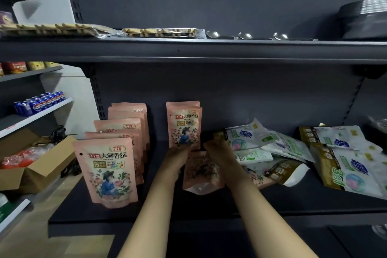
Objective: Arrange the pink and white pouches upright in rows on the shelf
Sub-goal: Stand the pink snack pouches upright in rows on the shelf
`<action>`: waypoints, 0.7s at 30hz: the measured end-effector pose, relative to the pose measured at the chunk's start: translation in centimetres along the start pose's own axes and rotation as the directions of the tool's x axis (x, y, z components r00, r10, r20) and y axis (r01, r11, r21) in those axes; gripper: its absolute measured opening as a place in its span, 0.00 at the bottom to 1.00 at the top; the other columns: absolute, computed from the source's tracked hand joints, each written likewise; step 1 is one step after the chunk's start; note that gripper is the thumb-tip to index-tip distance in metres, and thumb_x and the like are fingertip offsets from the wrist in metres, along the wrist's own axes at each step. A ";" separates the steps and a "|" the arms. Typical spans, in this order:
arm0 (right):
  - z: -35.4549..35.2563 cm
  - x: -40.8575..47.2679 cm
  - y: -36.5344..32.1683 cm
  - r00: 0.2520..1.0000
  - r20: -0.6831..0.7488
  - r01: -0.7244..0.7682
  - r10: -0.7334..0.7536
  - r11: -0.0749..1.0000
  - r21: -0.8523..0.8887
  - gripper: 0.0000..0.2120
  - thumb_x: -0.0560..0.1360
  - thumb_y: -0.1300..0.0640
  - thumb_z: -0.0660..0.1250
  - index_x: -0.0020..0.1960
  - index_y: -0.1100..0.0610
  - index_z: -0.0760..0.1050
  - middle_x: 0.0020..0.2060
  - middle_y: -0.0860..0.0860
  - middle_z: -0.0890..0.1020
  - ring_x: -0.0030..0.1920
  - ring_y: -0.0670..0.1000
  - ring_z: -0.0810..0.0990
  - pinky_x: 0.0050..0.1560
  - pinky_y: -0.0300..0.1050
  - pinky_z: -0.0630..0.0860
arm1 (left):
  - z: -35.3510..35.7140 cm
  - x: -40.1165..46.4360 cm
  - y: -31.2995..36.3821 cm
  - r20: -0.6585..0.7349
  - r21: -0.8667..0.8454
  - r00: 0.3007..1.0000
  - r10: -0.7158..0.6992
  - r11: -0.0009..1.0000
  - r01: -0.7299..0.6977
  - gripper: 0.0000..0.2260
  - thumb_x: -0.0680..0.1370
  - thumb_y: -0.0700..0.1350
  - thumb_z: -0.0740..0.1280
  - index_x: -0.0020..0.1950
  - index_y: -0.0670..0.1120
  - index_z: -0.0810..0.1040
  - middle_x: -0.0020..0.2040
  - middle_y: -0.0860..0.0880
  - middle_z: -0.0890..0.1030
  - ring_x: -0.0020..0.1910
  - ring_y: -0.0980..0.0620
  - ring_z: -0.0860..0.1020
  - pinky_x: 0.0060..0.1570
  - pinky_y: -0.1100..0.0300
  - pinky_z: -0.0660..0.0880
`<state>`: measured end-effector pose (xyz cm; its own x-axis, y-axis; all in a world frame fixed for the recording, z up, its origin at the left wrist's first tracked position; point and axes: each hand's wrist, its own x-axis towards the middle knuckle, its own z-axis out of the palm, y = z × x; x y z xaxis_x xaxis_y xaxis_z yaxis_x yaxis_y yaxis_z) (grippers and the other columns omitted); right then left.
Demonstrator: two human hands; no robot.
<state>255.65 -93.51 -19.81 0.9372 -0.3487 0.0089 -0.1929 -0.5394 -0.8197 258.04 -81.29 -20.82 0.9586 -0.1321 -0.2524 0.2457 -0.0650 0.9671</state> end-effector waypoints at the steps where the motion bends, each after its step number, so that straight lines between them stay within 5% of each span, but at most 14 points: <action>1: 0.3 -0.1 0.3 1.000 0.007 -0.013 0.013 1.000 -0.006 0.15 0.76 0.59 0.58 0.30 0.55 0.67 0.32 0.52 0.73 0.42 0.53 0.73 0.43 0.42 0.65 | 0.1 -0.1 -0.2 -0.008 -0.003 1.000 -0.005 1.000 0.005 0.18 0.74 0.50 0.69 0.62 0.48 0.73 0.52 0.48 0.76 0.50 0.49 0.73 0.52 0.58 0.68; 4: 0.9 -0.9 0.8 1.000 0.016 -0.011 0.011 0.999 0.033 0.13 0.76 0.60 0.58 0.34 0.56 0.71 0.33 0.51 0.74 0.42 0.52 0.72 0.42 0.42 0.65 | 0.2 -0.3 -0.4 -0.032 -0.061 0.999 -0.019 0.998 0.017 0.13 0.75 0.48 0.68 0.58 0.47 0.74 0.46 0.48 0.79 0.45 0.49 0.76 0.51 0.56 0.73; 8: 0.9 -1.9 1.5 1.000 0.011 -0.019 0.018 0.991 0.129 0.12 0.78 0.59 0.56 0.55 0.61 0.76 0.47 0.57 0.79 0.47 0.54 0.75 0.46 0.44 0.69 | 0.1 -0.2 -1.2 -0.033 -0.164 0.998 -0.059 0.985 0.053 0.09 0.72 0.40 0.70 0.51 0.46 0.77 0.43 0.46 0.81 0.41 0.50 0.79 0.39 0.60 0.75; 12: 1.2 -1.8 2.4 0.999 -0.017 -0.045 0.050 0.975 0.217 0.11 0.78 0.59 0.57 0.52 0.58 0.78 0.45 0.56 0.79 0.49 0.55 0.78 0.52 0.47 0.75 | -0.3 -0.4 -2.4 -0.016 -0.083 0.996 -0.091 0.992 0.090 0.05 0.74 0.35 0.66 0.45 0.43 0.78 0.38 0.46 0.79 0.36 0.51 0.76 0.34 0.63 0.72; 16: 1.3 -2.0 2.4 0.999 0.000 -0.050 0.051 0.966 0.254 0.12 0.78 0.59 0.57 0.53 0.61 0.78 0.44 0.55 0.79 0.48 0.54 0.77 0.48 0.44 0.73 | -0.6 -0.3 -2.9 -0.013 0.053 0.997 -0.078 0.995 0.079 0.05 0.71 0.35 0.69 0.38 0.43 0.78 0.39 0.43 0.81 0.36 0.49 0.77 0.34 0.60 0.70; 21: 1.8 -2.4 1.9 1.000 0.009 -0.024 0.022 0.940 0.340 0.12 0.77 0.58 0.58 0.46 0.64 0.77 0.45 0.62 0.82 0.49 0.62 0.80 0.44 0.47 0.74 | 0.2 -1.4 -2.6 -0.082 0.046 0.995 0.054 0.998 -0.050 0.08 0.76 0.35 0.60 0.45 0.43 0.78 0.43 0.45 0.80 0.40 0.49 0.78 0.38 0.59 0.75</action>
<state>253.59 -92.33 -22.46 0.9353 -0.3535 -0.0142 -0.1048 -0.2386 -0.9655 255.97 -81.15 -23.00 0.9789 -0.0541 -0.1970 0.1908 -0.1034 0.9762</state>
